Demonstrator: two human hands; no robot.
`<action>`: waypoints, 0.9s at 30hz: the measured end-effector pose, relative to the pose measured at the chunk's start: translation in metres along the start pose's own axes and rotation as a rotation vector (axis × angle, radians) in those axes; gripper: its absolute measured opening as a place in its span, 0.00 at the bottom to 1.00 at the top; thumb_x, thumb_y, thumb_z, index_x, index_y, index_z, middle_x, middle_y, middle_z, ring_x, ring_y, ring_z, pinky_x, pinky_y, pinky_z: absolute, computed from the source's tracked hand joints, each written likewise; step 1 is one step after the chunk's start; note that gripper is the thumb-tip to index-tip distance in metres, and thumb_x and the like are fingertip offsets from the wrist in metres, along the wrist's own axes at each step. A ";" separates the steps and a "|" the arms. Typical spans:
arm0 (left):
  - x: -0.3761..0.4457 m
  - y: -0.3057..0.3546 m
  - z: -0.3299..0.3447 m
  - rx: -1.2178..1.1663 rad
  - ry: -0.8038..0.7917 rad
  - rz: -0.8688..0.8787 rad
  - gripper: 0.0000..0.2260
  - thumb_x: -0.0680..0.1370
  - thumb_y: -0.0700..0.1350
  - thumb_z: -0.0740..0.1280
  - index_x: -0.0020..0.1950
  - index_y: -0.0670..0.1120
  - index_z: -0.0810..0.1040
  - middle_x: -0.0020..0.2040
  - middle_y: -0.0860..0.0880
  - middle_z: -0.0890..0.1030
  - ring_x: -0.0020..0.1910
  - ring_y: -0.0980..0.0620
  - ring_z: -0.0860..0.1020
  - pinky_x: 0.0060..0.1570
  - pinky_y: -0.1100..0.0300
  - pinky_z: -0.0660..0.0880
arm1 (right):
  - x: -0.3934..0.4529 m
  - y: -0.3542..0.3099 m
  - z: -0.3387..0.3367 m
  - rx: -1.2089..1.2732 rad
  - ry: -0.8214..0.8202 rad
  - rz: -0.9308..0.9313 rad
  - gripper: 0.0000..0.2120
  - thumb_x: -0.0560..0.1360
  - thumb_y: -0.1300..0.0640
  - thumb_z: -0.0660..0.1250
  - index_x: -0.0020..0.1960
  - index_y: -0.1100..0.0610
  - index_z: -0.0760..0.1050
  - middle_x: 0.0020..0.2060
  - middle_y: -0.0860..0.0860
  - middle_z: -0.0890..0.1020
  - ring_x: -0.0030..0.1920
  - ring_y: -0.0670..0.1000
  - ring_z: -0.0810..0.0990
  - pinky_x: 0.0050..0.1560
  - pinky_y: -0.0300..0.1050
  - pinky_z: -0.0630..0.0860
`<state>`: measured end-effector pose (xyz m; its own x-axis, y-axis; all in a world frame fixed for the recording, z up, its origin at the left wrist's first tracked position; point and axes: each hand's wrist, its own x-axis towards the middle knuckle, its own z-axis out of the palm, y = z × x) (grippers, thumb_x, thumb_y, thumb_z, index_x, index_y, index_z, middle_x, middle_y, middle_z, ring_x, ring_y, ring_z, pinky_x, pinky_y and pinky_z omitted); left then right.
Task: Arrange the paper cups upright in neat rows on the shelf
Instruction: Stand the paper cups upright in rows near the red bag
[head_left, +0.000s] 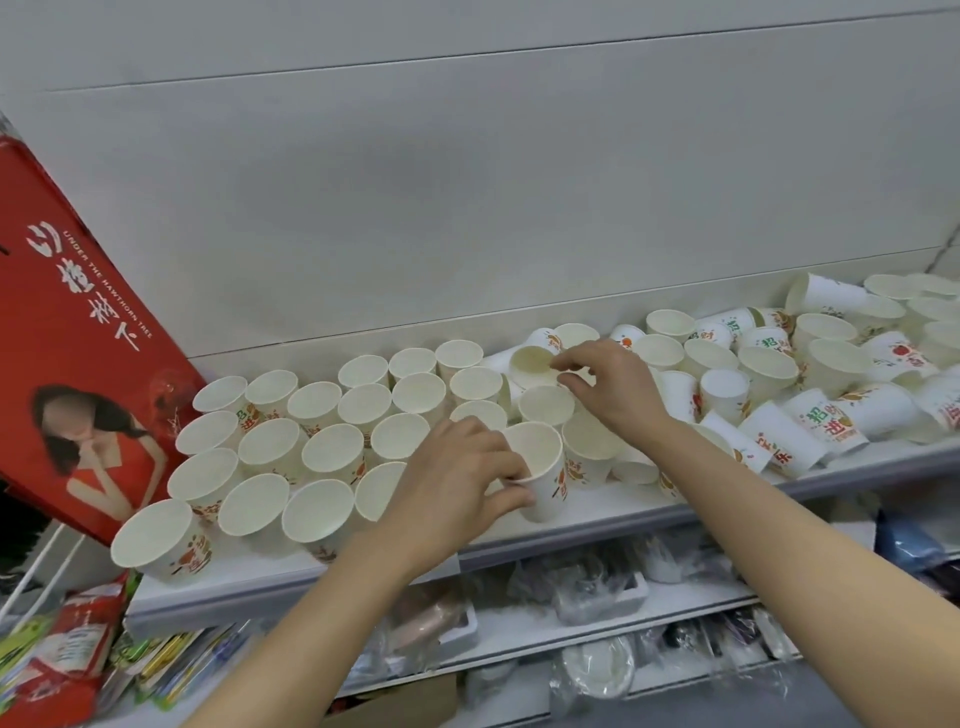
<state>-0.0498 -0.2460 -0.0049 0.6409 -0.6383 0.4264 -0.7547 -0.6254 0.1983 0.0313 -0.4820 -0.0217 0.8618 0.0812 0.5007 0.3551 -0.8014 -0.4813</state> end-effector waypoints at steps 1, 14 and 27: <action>-0.002 0.001 0.003 -0.001 -0.021 0.000 0.12 0.72 0.60 0.66 0.43 0.54 0.84 0.41 0.58 0.82 0.44 0.53 0.74 0.45 0.62 0.61 | 0.002 0.001 0.001 0.010 -0.003 0.023 0.07 0.73 0.59 0.70 0.50 0.52 0.82 0.44 0.46 0.83 0.44 0.45 0.72 0.46 0.47 0.73; -0.003 0.009 0.040 0.393 -0.148 -0.107 0.08 0.71 0.56 0.70 0.37 0.53 0.82 0.35 0.55 0.76 0.40 0.49 0.73 0.42 0.57 0.61 | 0.062 0.029 -0.004 0.007 -0.133 -0.092 0.09 0.73 0.60 0.69 0.51 0.50 0.81 0.46 0.44 0.82 0.49 0.49 0.76 0.50 0.51 0.75; -0.019 0.022 0.033 0.332 0.002 -0.302 0.19 0.67 0.60 0.72 0.56 0.55 0.81 0.53 0.58 0.81 0.53 0.53 0.75 0.52 0.60 0.67 | 0.095 0.045 -0.007 -0.452 -0.393 -0.994 0.12 0.61 0.61 0.78 0.40 0.53 0.77 0.54 0.53 0.80 0.49 0.58 0.78 0.45 0.48 0.73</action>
<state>-0.0739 -0.2621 -0.0382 0.8254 -0.4040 0.3944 -0.4476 -0.8940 0.0208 0.1268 -0.5145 0.0095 0.3568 0.9085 0.2176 0.8449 -0.4132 0.3397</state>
